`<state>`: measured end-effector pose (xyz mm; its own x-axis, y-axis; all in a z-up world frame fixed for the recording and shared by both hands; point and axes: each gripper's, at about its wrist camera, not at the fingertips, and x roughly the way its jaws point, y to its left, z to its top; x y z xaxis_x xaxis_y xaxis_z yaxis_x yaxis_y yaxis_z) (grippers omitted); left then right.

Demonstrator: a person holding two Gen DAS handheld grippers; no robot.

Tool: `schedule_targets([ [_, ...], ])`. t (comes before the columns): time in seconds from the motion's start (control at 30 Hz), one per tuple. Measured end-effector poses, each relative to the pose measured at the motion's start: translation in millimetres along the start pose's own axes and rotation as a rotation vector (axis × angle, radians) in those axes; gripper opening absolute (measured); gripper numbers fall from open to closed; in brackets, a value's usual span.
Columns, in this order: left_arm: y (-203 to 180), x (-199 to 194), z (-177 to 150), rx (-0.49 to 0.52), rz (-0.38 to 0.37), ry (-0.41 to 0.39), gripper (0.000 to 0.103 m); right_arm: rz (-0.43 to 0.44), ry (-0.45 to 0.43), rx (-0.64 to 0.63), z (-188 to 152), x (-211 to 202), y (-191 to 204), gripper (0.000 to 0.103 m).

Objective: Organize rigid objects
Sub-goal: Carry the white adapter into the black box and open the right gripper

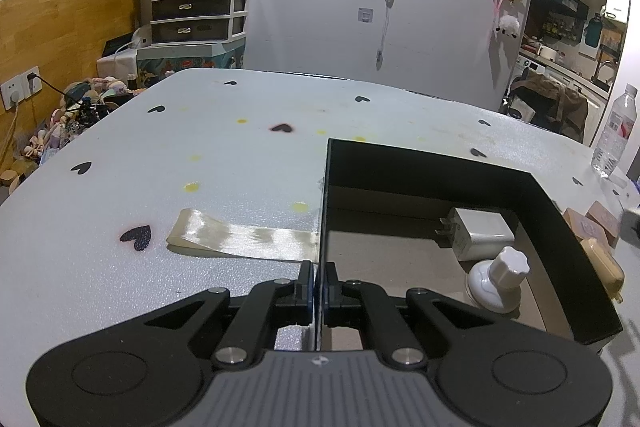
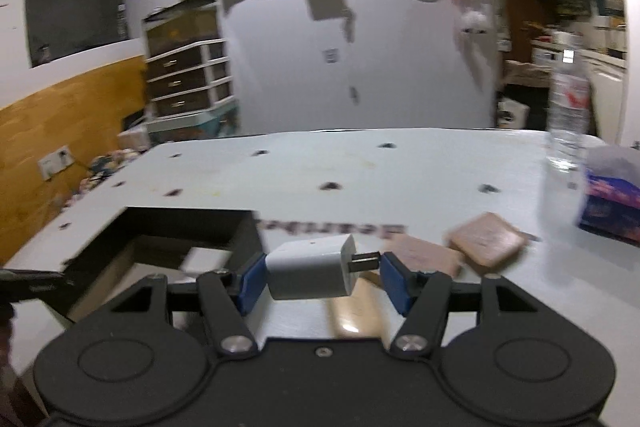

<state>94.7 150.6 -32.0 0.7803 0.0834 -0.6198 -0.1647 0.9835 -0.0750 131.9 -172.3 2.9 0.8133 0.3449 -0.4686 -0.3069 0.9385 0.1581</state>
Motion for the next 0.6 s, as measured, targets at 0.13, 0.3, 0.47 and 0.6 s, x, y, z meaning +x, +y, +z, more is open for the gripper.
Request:
schedule_targets([
  [0.13,0,0,0,0.002,-0.002,-0.002,0.003,0.092,0.033,-0.015,15,18,32,0.062],
  [0.3,-1,0,0,0.002,-0.006,-0.006,0.004,0.181,0.098,-0.040,27,46,76,0.062],
  [0.47,0,0,-1,-0.003,-0.015,-0.009,0.004,0.237,0.195,-0.015,31,86,115,0.062],
  [0.6,0,0,-2,-0.004,-0.021,-0.012,0.004,0.229,0.230,-0.003,27,114,137,0.062],
])
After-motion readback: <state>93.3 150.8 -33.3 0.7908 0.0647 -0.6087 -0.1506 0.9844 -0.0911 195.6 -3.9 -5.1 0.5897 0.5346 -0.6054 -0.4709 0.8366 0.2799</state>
